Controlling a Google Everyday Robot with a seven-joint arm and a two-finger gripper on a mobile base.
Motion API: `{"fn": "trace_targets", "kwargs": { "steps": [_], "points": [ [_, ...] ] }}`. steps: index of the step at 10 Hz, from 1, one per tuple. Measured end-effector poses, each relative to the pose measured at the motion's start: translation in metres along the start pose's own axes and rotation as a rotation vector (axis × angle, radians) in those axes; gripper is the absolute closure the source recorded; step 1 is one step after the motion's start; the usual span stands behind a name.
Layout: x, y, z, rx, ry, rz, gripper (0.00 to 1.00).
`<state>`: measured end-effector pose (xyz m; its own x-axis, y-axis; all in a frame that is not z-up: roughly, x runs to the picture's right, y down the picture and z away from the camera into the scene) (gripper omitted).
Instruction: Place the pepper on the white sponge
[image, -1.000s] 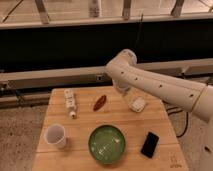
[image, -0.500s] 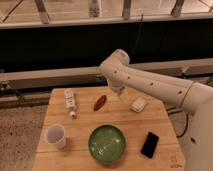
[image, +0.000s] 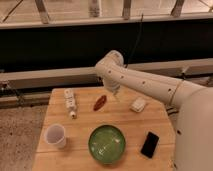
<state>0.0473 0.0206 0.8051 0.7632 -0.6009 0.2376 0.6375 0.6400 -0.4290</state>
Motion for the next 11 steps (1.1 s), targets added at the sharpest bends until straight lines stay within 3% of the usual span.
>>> {"fn": "trace_targets", "kwargs": {
  "steps": [7, 11],
  "points": [
    [-0.014, -0.019, 0.033, -0.027, -0.035, -0.100, 0.20],
    [-0.028, -0.026, 0.062, -0.052, -0.077, -0.152, 0.20]
  ]
}}
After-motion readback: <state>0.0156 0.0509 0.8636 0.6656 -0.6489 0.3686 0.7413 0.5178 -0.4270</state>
